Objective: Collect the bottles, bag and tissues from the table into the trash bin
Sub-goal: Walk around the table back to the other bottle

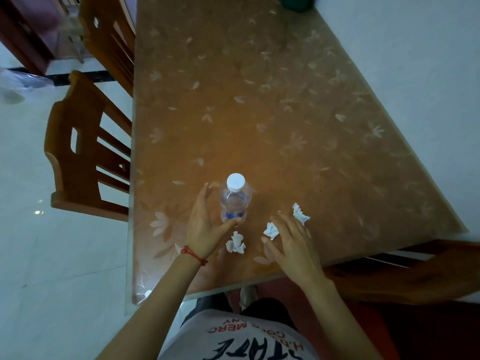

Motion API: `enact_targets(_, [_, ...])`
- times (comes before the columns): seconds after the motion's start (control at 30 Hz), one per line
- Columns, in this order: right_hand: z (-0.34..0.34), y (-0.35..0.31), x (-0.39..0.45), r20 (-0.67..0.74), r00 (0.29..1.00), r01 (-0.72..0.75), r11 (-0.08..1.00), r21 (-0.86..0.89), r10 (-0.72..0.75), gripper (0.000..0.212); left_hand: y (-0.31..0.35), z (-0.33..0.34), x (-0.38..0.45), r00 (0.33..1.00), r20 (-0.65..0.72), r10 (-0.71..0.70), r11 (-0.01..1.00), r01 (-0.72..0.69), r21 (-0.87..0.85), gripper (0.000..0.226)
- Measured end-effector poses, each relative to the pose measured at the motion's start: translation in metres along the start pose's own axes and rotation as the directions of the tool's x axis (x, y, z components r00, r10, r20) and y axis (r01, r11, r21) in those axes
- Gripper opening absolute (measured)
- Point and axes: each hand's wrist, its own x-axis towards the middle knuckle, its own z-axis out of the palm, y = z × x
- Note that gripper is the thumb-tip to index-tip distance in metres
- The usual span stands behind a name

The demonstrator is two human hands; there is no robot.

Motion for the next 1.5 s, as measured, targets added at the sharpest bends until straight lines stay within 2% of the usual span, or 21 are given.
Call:
enact_targets(0.1, [0.002, 0.004, 0.004, -0.007, 1.000, 0.018, 1.000, 0.005, -0.018, 0.066, -0.013, 0.010, 0.007, 1.000, 0.010, 0.010, 0.997, -0.010, -0.074, 0.098])
enact_targets(0.27, [0.003, 0.006, 0.008, -0.025, 0.998, 0.052, 0.999, 0.011, -0.052, 0.065, -0.008, 0.018, 0.016, 0.999, -0.024, 0.046, 0.994, -0.048, -0.094, 0.078])
enact_targets(0.37, [0.004, 0.007, 0.011, -0.038, 0.997, 0.065, 0.998, 0.022, -0.064, 0.065, -0.009, 0.014, 0.018, 0.998, -0.050, 0.023, 0.990, -0.030, -0.138, 0.077])
enact_targets(0.5, [0.009, 0.005, 0.017, 0.026, 0.997, 0.071, 0.996, 0.058, -0.073, 0.061, -0.020, -0.004, 0.017, 0.992, -0.088, -0.088, 0.966, 0.064, -0.250, 0.080])
enact_targets(0.6, [0.020, 0.002, 0.023, 0.086, 0.992, 0.083, 0.993, 0.089, -0.091, 0.052, -0.031, -0.023, 0.012, 0.982, -0.122, -0.146, 0.942, 0.101, -0.320, 0.059])
enact_targets(0.77, [0.046, -0.009, 0.032, 0.208, 0.966, 0.130, 0.983, 0.131, -0.155, 0.052, -0.046, -0.051, -0.006, 0.962, -0.189, -0.198, 0.914, 0.112, -0.390, 0.043])
enact_targets(0.9, [0.065, -0.017, 0.039, 0.288, 0.933, 0.177, 0.972, 0.152, -0.215, 0.055, -0.059, -0.064, -0.021, 0.924, -0.205, -0.324, 0.869, 0.205, -0.451, 0.039])
enact_targets(0.97, [0.074, -0.018, 0.043, 0.313, 0.916, 0.220, 0.967, 0.131, -0.251, 0.055, -0.067, -0.069, -0.027, 0.897, -0.196, -0.396, 0.843, 0.270, -0.465, 0.046])
enact_targets(1.2, [0.091, -0.019, 0.047, 0.263, 0.908, 0.334, 0.942, 0.018, -0.327, 0.052, -0.086, -0.075, -0.048, 0.838, -0.196, -0.509, 0.784, 0.358, -0.506, 0.042])
enact_targets(1.3, [0.094, -0.019, 0.048, 0.288, 0.893, 0.357, 0.934, 0.020, -0.347, 0.040, -0.087, -0.074, -0.054, 0.824, -0.207, -0.527, 0.773, 0.364, -0.520, 0.037])
enact_targets(1.37, [0.095, -0.018, 0.050, 0.271, 0.909, 0.297, 0.948, 0.111, -0.317, 0.030, -0.086, -0.074, -0.058, 0.819, -0.221, -0.530, 0.771, 0.356, -0.528, 0.031])
enact_targets(1.43, [0.092, -0.022, 0.049, 0.231, 0.954, 0.118, 0.947, 0.299, -0.192, 0.023, -0.084, -0.074, -0.063, 0.810, -0.239, -0.535, 0.769, 0.350, -0.535, 0.029])
enact_targets(1.5, [0.088, -0.025, 0.050, 0.241, 0.970, -0.082, 0.875, 0.478, -0.041, 0.018, -0.084, -0.074, -0.069, 0.805, -0.254, -0.536, 0.771, 0.345, -0.535, 0.032])
